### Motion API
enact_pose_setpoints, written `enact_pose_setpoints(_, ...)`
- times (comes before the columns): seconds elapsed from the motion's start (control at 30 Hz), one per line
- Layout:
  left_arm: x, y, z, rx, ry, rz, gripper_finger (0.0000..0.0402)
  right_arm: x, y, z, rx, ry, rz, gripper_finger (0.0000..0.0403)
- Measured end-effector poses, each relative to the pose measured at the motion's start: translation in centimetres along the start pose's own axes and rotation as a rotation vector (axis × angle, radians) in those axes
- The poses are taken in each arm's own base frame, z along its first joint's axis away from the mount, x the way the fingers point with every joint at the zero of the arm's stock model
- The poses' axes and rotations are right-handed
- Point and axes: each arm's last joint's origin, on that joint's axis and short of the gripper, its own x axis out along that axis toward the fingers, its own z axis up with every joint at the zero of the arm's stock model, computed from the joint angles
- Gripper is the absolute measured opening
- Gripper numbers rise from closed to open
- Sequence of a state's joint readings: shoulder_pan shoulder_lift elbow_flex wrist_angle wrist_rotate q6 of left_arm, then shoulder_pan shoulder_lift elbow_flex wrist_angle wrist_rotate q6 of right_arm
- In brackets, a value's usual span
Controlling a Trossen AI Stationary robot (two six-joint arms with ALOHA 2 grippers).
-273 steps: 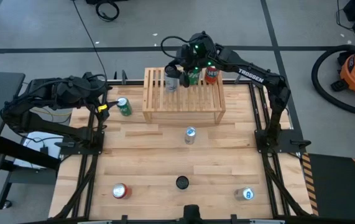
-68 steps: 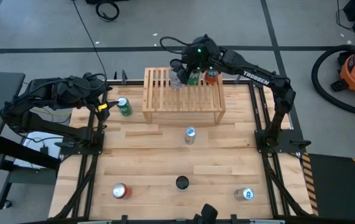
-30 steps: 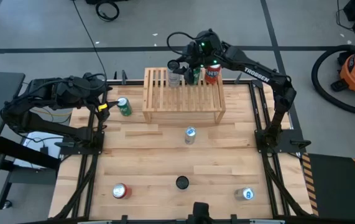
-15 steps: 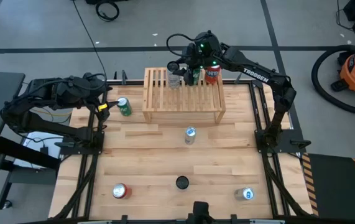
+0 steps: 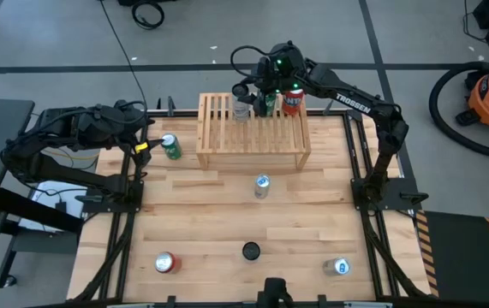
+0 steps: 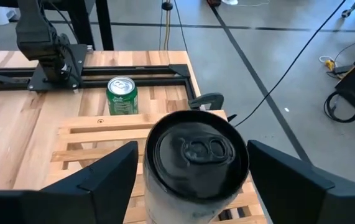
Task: Place canned beverage on shelf
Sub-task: Put the left white blue soda can on the shelf, then put the top blue soda can on the shelf
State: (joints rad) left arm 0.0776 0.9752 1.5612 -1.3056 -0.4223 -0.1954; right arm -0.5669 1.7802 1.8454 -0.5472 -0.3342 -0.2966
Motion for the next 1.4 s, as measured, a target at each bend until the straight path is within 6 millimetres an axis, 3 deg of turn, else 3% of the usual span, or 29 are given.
enact_pose_setpoints(0.47,0.0,0.0,0.0,0.008,0.000,0.000,0.0299,-0.1,-0.3,0.9,-0.043,-0.086,-0.046,0.0316)
enact_pose_setpoints(0.67,0.0,0.0,0.0,0.008,0.000,0.000,0.0299,-2.0,0.5,2.4,-0.046,-0.152,-0.052,0.0316)
enact_pose_setpoints(0.83,0.0,0.0,0.0,0.008,0.000,0.000,0.0299,-4.5,2.8,4.1,-0.005,-0.221,0.000,0.0316)
enact_pose_setpoints(1.1,0.0,0.0,0.0,0.007,-0.001,0.000,0.0299,-7.6,7.0,6.0,-0.103,-0.284,0.077,0.0316)
enact_pose_setpoints(1.4,0.0,0.0,0.0,-0.003,0.000,0.000,0.0299,-6.8,12.0,6.0,-0.241,-0.165,0.001,0.0349)
